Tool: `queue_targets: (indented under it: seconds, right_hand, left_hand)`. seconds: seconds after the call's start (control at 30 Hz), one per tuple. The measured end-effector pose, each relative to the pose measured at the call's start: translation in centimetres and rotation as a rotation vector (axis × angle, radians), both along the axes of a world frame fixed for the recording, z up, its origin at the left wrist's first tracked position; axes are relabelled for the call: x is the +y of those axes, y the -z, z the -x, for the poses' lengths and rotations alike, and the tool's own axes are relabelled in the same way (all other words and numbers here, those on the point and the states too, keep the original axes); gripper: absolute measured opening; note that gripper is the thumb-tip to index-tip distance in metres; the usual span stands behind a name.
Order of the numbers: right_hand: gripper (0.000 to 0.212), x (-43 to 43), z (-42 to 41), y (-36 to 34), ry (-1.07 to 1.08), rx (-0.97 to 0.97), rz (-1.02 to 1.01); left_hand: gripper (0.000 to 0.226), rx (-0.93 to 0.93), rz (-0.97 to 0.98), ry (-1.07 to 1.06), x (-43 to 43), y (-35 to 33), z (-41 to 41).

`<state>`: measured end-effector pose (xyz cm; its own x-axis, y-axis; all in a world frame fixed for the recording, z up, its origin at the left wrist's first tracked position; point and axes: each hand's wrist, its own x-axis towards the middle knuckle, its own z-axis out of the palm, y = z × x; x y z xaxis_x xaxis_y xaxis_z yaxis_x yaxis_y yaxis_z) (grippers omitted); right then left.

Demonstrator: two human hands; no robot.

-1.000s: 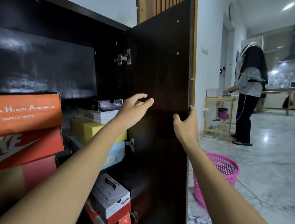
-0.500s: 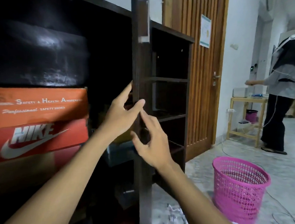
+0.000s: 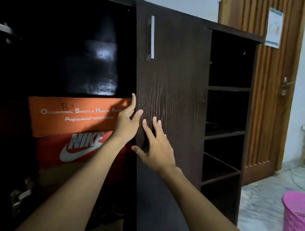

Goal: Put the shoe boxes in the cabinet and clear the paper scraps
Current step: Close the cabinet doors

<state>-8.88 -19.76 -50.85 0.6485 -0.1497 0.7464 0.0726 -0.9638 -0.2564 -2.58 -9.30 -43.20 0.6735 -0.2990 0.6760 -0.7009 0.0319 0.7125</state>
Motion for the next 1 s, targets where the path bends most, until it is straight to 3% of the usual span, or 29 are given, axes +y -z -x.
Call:
queue_targets:
  seconds: [0.43, 0.63, 0.83, 1.0]
  right_hand:
    - [0.084, -1.4, -3.5, -0.4, 0.015, 0.138, 0.078]
    - [0.059, -0.9, 1.0, -3.2, -0.176, 0.106, -0.137]
    - [0.028, 4.4, 4.3, -3.9, -0.564, 0.097, -0.282]
    - [0.020, 12.3, 4.4, -2.8, -0.958, 0.113, -0.328]
  left_hand:
    - [0.056, 0.042, -0.033, -0.160, -1.0, 0.0, -3.1]
    - [0.049, 0.100, -0.129, -0.250, 1.6, -0.4, 2.1]
    - [0.036, -0.121, -0.157, -0.574, 10.3, -1.2, 10.9]
    - [0.037, -0.665, -0.236, -1.111, 17.9, -3.1, 17.4]
